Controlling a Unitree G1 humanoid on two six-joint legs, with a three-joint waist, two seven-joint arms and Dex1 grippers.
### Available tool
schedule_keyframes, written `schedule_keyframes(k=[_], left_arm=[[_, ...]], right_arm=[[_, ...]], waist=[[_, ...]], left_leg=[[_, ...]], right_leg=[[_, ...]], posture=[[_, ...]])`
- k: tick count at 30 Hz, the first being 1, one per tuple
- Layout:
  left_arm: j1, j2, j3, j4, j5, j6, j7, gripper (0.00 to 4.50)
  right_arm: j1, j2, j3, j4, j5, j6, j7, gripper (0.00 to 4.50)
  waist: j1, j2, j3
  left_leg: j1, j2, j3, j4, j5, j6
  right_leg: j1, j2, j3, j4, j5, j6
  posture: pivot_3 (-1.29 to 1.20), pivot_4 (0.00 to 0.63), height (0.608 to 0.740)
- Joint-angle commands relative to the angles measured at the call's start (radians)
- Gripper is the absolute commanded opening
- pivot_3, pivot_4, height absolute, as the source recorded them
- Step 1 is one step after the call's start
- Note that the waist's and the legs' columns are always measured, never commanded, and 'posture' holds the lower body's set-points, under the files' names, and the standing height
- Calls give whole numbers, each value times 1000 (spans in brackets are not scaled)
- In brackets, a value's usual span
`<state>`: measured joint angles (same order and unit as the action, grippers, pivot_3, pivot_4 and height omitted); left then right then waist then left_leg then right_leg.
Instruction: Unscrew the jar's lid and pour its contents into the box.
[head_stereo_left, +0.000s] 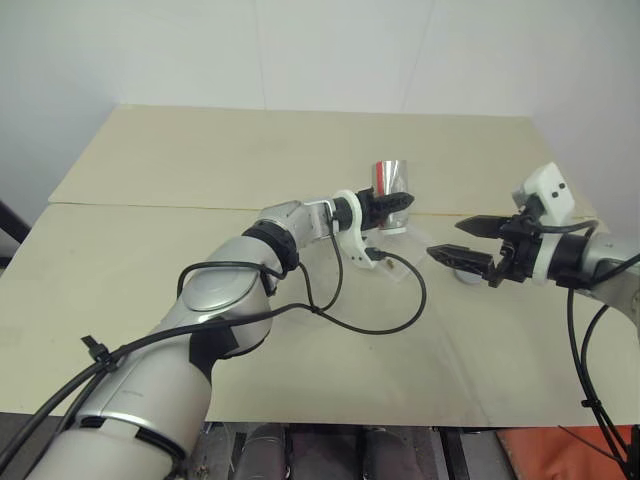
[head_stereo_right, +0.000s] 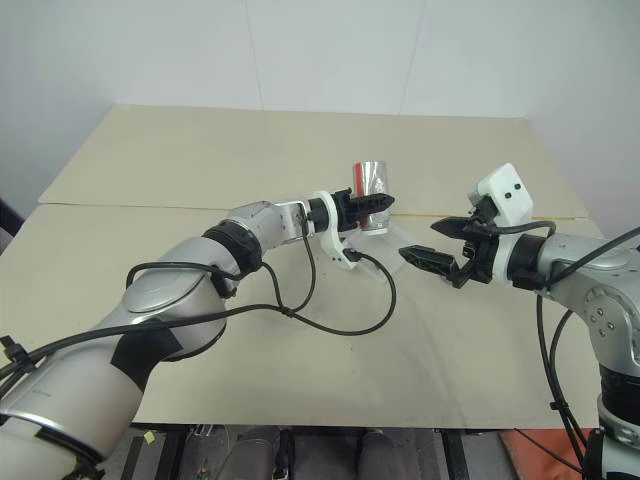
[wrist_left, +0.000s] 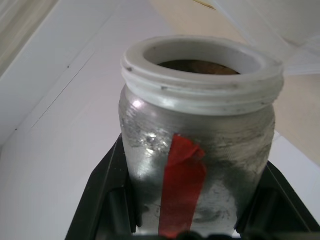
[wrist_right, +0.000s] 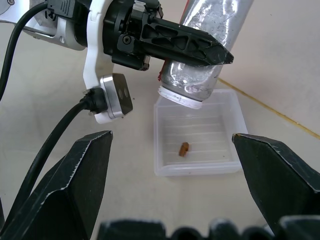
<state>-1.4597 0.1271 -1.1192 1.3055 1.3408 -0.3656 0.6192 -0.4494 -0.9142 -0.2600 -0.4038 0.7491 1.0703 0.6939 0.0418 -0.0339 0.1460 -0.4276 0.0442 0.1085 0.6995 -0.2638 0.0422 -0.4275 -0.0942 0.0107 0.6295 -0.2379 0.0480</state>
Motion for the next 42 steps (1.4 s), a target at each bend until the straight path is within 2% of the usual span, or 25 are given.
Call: schedule_keyframes(k=[1, 10, 14, 17, 19, 22, 24, 29, 32, 37, 42], left_arm=[[-26, 7, 36, -4, -43, -4, 4, 1932], [16, 90, 308, -18, -351, -199, -170, 1932], [86, 123, 540, -35, -630, -308, -424, 1932], [140, 111, 724, -68, -858, -269, -690, 1932], [174, 92, 869, -104, -1048, -138, -905, 1932], [235, 99, 995, -198, -1225, 19, -1128, 1932], [280, 108, 1054, -279, -1311, 128, -1221, 1932], [427, 118, 1134, -549, -1460, 389, -1321, 1932], [552, 119, 1137, -734, -1495, 502, -1319, 1932], [753, 89, 1133, -937, -1494, 500, -1249, 1932], [864, 87, 1106, -999, -1469, 458, -1228, 1932]], right_arm=[[-12, -3, -39, -29, 17, -9, -11, 4442], [-23, 23, -18, -10, 14, -35, -22, 4442], [-48, 55, -7, -5, 20, -44, -32, 4442], [-61, 72, -2, -6, 18, -57, -28, 4442], [-62, 70, 16, -9, -1, -85, -11, 4442], [-60, 58, 43, -4, -25, -129, 22, 4442], [-65, 56, 61, 8, -41, -154, 39, 4442], [-88, 66, 96, 28, -67, -179, 55, 4442], [-101, 74, 111, 31, -74, -183, 62, 4442], [-122, 87, 132, 34, -80, -177, 63, 4442], [-133, 94, 153, 39, -90, -180, 69, 4442]], waist=[[0, 0, 0], [-4, 0, 0], [-5, 0, 0], [-5, 0, 0], [-4, 0, 0], [-8, 1, 0], [-13, 1, 0], [-28, 1, 0], [-32, 1, -1], [-30, 1, -1], [-28, 1, -1]], left_leg=[[0, 0, 0, 0, 0, 0], [0, 1, 0, 1, 0, 0], [1, 1, 0, 1, 3, -6], [1, 1, 1, 2, 4, -7], [1, 1, 1, 3, 4, -7], [0, 1, 1, 5, 4, -6], [0, 1, 1, 5, 4, -6], [0, 2, -1, 5, 4, -6], [0, 2, -2, 5, 4, -6], [2, 2, -2, 5, 4, -7], [3, 2, -2, 5, 3, -5]], right_leg=[[0, 0, 0, 0, 0, 0], [0, 0, 0, 1, 0, 0], [0, 0, 0, 2, 0, 0], [1, 0, 0, 2, 0, 0], [1, 0, -1, 2, 0, 0], [2, 0, -2, 1, 0, 0], [2, 1, -2, 1, 0, 0], [2, 1, -2, 2, 0, 0], [3, 1, -1, 2, 0, 0], [4, 1, -1, 2, 0, 0], [5, 1, 0, 3, 0, 0]], posture=[[0, 150, 740], [0, 150, 740], [0, 150, 740], [0, 150, 740], [0, 150, 740], [0, 150, 740], [0, 150, 740], [0, 150, 740], [0, 150, 740], [0, 150, 740], [0, 150, 740]])
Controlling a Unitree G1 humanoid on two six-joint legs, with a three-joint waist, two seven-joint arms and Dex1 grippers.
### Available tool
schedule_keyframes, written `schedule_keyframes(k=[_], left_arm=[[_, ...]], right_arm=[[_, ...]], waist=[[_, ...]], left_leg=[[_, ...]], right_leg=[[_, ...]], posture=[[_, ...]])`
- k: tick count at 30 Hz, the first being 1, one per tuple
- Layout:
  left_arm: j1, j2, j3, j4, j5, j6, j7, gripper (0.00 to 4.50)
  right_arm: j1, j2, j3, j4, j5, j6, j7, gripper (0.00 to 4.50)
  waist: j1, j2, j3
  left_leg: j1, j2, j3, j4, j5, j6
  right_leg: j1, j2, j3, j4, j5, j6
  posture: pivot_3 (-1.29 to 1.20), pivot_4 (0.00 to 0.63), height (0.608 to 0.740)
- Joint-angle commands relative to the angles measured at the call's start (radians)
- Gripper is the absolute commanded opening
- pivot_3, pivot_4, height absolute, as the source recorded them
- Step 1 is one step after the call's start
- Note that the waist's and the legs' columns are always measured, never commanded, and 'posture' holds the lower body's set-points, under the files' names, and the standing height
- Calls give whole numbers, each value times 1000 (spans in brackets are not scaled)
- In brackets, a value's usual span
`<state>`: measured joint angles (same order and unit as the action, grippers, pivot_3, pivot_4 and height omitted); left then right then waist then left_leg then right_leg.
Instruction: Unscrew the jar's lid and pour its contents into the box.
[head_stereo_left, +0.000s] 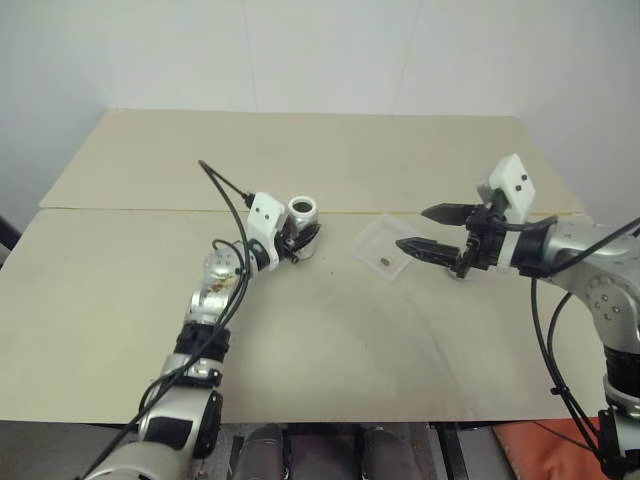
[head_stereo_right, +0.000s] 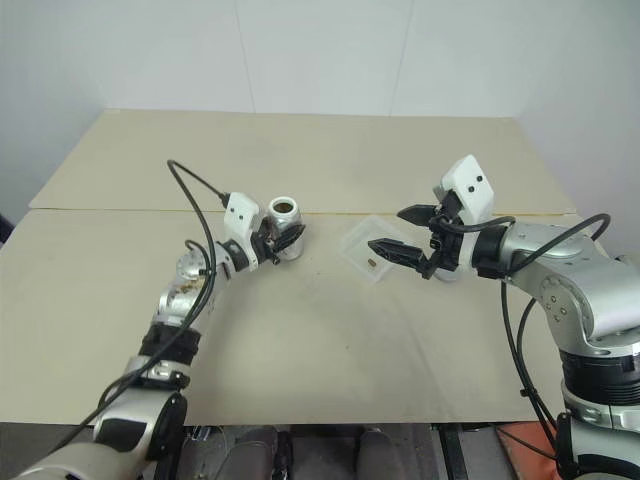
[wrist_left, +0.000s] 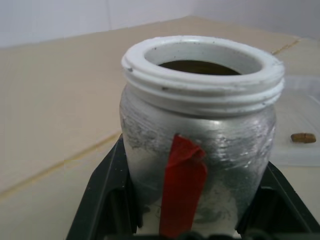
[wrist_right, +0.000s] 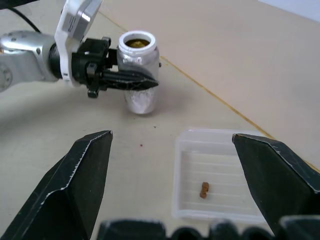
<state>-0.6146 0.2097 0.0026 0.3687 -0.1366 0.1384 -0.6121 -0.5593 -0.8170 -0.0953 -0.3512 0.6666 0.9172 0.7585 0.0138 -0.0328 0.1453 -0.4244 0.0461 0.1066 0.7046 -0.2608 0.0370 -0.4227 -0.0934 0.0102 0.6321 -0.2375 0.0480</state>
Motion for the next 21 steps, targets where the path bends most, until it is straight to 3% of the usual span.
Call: schedule_keyframes(k=[1, 6, 14, 19, 21], left_arm=[[28, 4, -20, -66, 8, -49, 1, 1932], [52, 3, -34, -81, 22, -49, 21, 1932], [93, 13, -44, -129, 18, -38, 35, 4478], [131, 64, -49, -202, 10, 9, 2, 4478], [160, 134, -51, -251, 3, 24, -63, 4478]], right_arm=[[-25, -1, -9, -14, -8, -27, 5, 4442], [-25, 7, -5, -21, -12, -28, 12, 4442], [-19, 26, -11, -34, -6, -25, 9, 4500], [-15, 29, -13, -42, -9, -24, 8, 4500], [-7, 29, -17, -49, -11, -33, 9, 4500]], waist=[[0, 0, 0], [0, 0, 0], [-1, 0, 0], [-1, 0, 0], [-2, 0, 0]], left_leg=[[0, 0, 0, 0, 0, 0], [0, 0, 0, 0, 0, 0], [0, 0, 0, 0, 0, 1], [0, 0, 0, 0, 0, 1], [0, 0, 0, -1, 0, 1]], right_leg=[[0, 0, 0, 0, 0, 0], [0, 0, 0, -1, 0, 0], [0, 0, 0, 0, 0, 0], [0, 0, 0, 0, 0, 0], [0, 0, 0, 0, 0, 0]], posture=[[0, 150, 740], [0, 150, 740], [0, 150, 740], [0, 150, 740], [0, 150, 740]])
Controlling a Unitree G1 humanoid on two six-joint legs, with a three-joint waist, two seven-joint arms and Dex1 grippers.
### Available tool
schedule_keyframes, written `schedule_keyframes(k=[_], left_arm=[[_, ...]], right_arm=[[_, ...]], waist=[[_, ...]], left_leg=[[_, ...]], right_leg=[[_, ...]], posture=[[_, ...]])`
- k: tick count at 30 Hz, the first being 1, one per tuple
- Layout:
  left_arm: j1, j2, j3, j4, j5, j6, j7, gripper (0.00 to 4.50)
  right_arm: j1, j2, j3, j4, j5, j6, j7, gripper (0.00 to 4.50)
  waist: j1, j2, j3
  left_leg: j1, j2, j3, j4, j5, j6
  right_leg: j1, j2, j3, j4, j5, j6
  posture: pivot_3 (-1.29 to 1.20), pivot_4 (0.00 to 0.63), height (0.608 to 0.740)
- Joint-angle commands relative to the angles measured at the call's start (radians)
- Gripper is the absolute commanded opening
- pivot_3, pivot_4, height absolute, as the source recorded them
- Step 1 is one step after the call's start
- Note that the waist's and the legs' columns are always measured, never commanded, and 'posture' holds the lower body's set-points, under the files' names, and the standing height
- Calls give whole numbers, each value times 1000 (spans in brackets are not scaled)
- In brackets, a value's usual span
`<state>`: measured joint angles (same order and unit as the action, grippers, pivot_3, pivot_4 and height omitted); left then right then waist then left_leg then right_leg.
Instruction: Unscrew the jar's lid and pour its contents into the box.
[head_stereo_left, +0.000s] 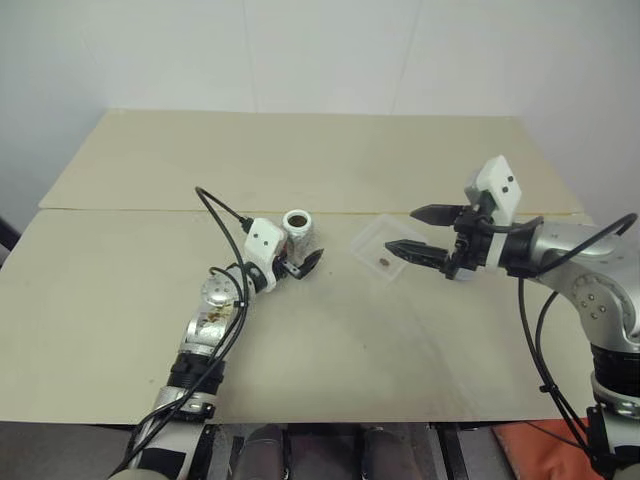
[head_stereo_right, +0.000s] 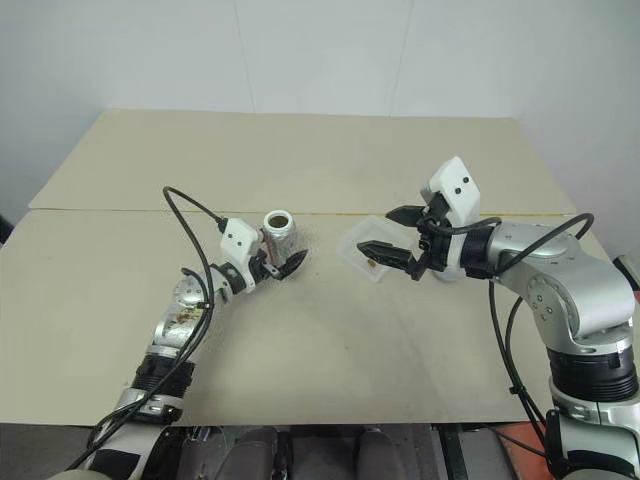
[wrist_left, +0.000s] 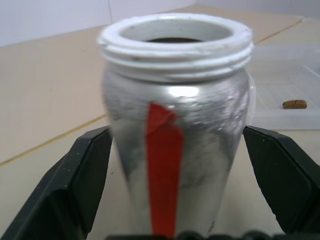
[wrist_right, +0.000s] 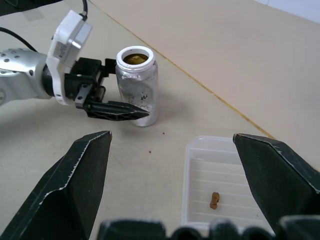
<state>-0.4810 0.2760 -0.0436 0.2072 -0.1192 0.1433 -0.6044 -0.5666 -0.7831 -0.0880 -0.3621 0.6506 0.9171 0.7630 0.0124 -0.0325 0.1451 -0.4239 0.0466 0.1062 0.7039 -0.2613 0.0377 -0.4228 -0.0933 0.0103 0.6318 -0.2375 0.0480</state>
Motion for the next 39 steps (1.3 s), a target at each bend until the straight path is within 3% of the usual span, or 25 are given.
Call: schedule_keyframes(k=[1, 6, 11, 16, 20, 29, 39], left_arm=[[42, 105, -2, -118, -28, 43, -109, 4478], [129, 293, -9, -241, -89, 19, -330, 4478], [101, 440, 64, -270, -249, 76, -553, 4478], [-16, 577, 137, -154, -389, 142, -778, 4478], [-101, 660, 145, -27, -409, 119, -956, 4478], [-116, 659, 183, -9, -434, 101, -976, 4478], [-109, 623, 183, -31, -451, 99, -996, 4478]], right_arm=[[5, -5, -28, -42, 6, -35, 7, 4500], [30, -10, -42, -54, 12, -45, 16, 4500], [41, -16, -37, -53, 6, -50, 21, 4500], [66, -49, -49, -63, 13, -76, 76, 4500], [82, -85, -64, -62, 14, -95, 118, 4500], [114, -151, -105, -65, 17, -107, 160, 4500], [150, -139, -121, -81, -1, -180, 160, 4500]], waist=[[-3, 0, 0], [-6, 1, 0], [1, 1, 0], [0, 1, 0], [-3, 1, 0], [-1, 1, 0], [-3, 1, 0]], left_leg=[[0, 0, 0, 0, 0, 0], [2, 1, 0, -3, 0, 0], [2, 1, 2, -2, -3, 4], [1, 2, 3, -2, -3, 4], [2, 1, 4, -2, -3, 4], [1, 2, 4, -2, -3, 5], [1, 2, 4, -2, -3, 4]], right_leg=[[0, 0, 0, 0, 0, 0], [-1, 0, 1, 0, 0, 0], [1, 0, 0, -1, 0, 0], [0, 1, 0, -1, 0, -1], [0, 1, 0, -2, 0, -1], [0, 1, 0, -1, 0, -1], [0, 1, 1, -1, 0, -1]], posture=[[0, 150, 740], [0, 150, 740], [0, 150, 740], [0, 150, 740], [0, 150, 740], [0, 150, 740], [0, 150, 740]])
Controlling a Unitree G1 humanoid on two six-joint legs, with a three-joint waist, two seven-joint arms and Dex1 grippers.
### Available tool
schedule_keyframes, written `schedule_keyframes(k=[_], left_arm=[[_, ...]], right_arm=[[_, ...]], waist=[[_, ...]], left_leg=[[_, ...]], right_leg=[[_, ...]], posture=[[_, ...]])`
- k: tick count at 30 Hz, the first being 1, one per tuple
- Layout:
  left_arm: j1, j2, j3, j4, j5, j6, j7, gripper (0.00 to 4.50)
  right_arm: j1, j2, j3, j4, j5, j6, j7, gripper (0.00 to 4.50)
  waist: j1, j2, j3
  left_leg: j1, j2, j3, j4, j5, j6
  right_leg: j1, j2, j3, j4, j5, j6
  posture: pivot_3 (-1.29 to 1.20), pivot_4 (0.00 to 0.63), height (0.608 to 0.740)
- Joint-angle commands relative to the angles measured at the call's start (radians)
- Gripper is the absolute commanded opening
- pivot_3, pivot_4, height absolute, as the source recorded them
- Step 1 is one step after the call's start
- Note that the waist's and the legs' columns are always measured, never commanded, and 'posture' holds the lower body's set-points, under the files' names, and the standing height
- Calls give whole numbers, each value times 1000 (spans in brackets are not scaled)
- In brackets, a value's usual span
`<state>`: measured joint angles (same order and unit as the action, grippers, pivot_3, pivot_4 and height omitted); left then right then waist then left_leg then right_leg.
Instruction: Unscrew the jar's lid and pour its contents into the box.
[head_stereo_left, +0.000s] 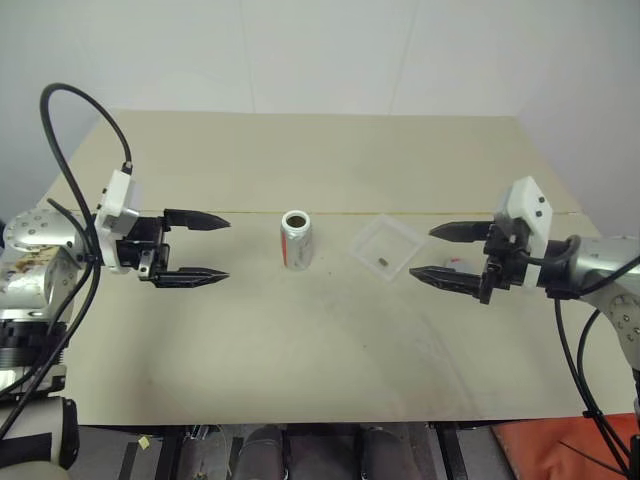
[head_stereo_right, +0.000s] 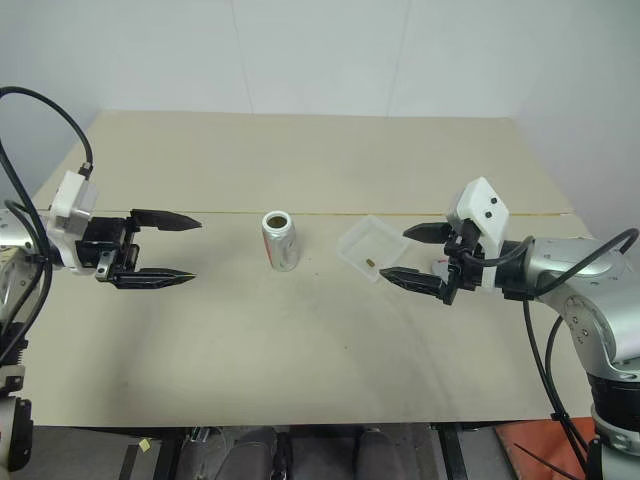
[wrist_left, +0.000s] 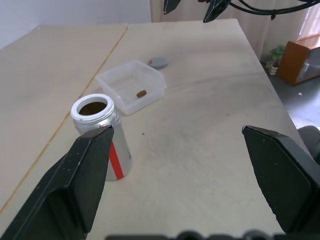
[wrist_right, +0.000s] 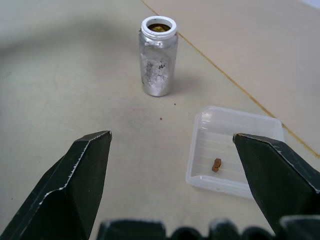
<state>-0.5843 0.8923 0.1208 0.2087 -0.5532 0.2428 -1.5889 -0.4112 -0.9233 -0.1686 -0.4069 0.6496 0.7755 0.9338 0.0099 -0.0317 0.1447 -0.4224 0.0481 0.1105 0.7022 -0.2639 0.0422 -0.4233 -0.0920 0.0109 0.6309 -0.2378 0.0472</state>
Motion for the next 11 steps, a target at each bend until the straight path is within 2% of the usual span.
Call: schedule_keyframes(k=[1, 11], left_arm=[[-5, 8, 21, -35, -19, 3, -12, 4478], [-24, 1, 16, -21, -19, 7, -23, 4478]], right_arm=[[1, 3, -43, -41, 1, -40, -16, 4500], [37, 20, -49, -70, -2, -52, -62, 4500]], waist=[[0, 0, 0], [2, 0, 0]], left_leg=[[0, 0, 0, 0, 0, 0], [0, 0, 0, 0, 0, 0]], right_leg=[[0, 0, 0, 0, 0, 0], [0, 0, 0, 0, 0, 0]], posture=[[0, 150, 740], [0, 150, 740]])
